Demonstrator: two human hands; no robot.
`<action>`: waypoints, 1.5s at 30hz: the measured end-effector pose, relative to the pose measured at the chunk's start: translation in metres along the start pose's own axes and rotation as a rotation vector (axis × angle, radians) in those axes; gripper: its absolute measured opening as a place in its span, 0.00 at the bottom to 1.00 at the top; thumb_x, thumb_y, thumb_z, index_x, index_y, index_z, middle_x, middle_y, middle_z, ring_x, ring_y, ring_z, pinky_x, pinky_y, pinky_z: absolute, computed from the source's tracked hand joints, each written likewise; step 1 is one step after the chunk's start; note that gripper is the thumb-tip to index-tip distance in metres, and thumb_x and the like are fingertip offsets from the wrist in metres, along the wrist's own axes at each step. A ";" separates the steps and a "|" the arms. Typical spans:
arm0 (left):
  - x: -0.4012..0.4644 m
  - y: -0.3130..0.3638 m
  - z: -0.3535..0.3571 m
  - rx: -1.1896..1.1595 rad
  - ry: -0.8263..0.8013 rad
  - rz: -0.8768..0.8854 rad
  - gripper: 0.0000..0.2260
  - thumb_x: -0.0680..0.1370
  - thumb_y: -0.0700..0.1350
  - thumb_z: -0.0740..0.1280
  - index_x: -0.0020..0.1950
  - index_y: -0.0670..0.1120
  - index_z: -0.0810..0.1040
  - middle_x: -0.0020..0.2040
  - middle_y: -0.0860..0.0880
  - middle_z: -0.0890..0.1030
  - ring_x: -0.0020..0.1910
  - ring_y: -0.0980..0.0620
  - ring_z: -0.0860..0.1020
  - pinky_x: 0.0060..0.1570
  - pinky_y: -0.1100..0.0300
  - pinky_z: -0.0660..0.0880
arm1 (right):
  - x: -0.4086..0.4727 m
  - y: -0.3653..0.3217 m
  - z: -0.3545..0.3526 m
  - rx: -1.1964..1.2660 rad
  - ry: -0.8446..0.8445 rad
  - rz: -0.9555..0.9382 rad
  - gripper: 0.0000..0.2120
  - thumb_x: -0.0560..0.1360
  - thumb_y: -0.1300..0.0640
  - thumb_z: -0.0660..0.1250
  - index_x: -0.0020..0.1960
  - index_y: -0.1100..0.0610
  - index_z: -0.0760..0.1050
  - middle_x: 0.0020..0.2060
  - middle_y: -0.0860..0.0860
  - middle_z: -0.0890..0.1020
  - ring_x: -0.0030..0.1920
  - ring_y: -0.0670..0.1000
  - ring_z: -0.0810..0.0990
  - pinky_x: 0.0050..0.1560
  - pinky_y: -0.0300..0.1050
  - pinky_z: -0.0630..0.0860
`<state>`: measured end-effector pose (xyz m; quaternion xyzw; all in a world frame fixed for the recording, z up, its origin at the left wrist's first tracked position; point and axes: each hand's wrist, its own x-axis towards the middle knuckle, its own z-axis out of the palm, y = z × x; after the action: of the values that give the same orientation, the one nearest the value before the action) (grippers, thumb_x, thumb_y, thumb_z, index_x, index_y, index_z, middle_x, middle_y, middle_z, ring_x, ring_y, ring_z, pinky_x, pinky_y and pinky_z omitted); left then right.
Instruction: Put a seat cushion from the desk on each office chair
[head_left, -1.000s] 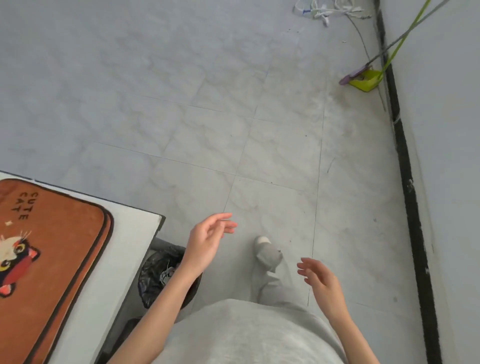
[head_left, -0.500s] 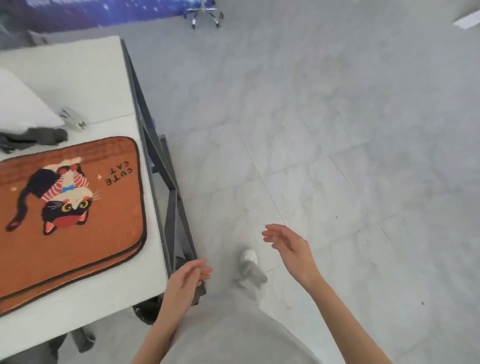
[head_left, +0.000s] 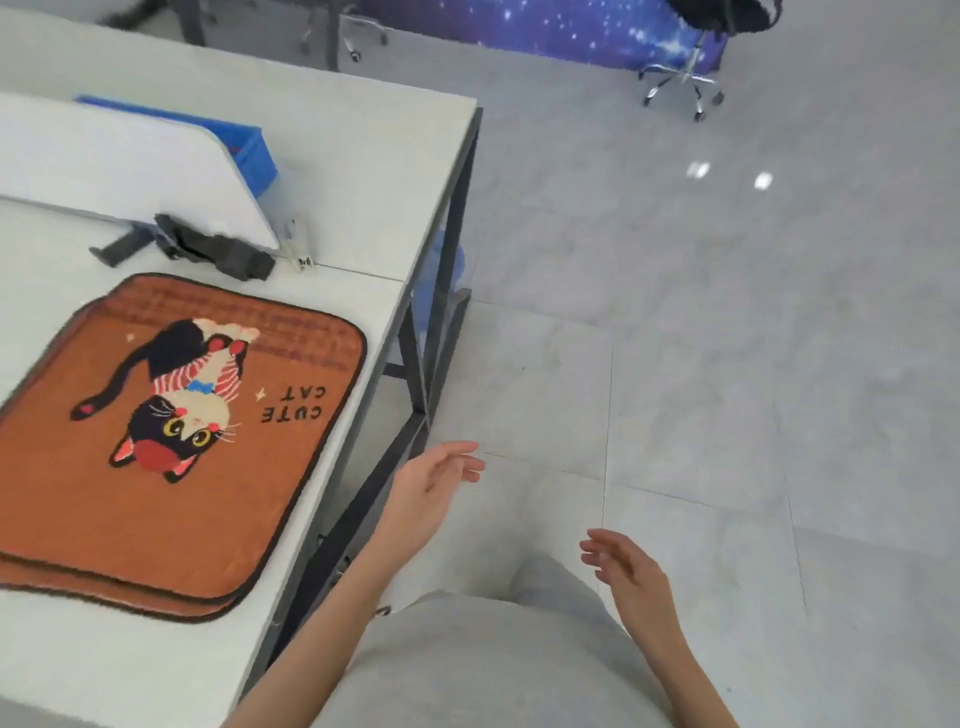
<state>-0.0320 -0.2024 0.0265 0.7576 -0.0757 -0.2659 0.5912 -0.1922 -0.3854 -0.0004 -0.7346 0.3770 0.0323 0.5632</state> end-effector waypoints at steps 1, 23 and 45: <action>0.010 0.006 -0.001 -0.017 0.052 0.000 0.14 0.80 0.36 0.56 0.50 0.53 0.76 0.45 0.53 0.82 0.41 0.63 0.81 0.49 0.65 0.74 | 0.021 -0.009 -0.004 -0.037 -0.043 -0.016 0.16 0.77 0.67 0.58 0.47 0.47 0.76 0.45 0.47 0.83 0.42 0.37 0.81 0.51 0.42 0.75; -0.005 -0.010 -0.064 -0.312 1.443 -0.510 0.12 0.79 0.37 0.57 0.55 0.48 0.76 0.48 0.51 0.81 0.53 0.49 0.79 0.56 0.56 0.74 | 0.228 -0.304 0.260 -0.670 -1.141 -0.996 0.17 0.77 0.63 0.58 0.66 0.58 0.69 0.59 0.53 0.78 0.58 0.48 0.76 0.60 0.39 0.71; -0.011 -0.066 -0.201 -0.158 1.623 -0.890 0.18 0.77 0.45 0.63 0.64 0.37 0.70 0.59 0.39 0.77 0.59 0.39 0.75 0.58 0.47 0.72 | 0.249 -0.288 0.357 -1.060 -0.637 -0.951 0.32 0.72 0.52 0.68 0.69 0.60 0.58 0.56 0.61 0.76 0.57 0.61 0.74 0.51 0.55 0.75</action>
<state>0.0445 -0.0068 0.0007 0.6284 0.6773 0.1390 0.3565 0.2899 -0.1868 -0.0162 -0.9437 -0.2242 0.1726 0.1713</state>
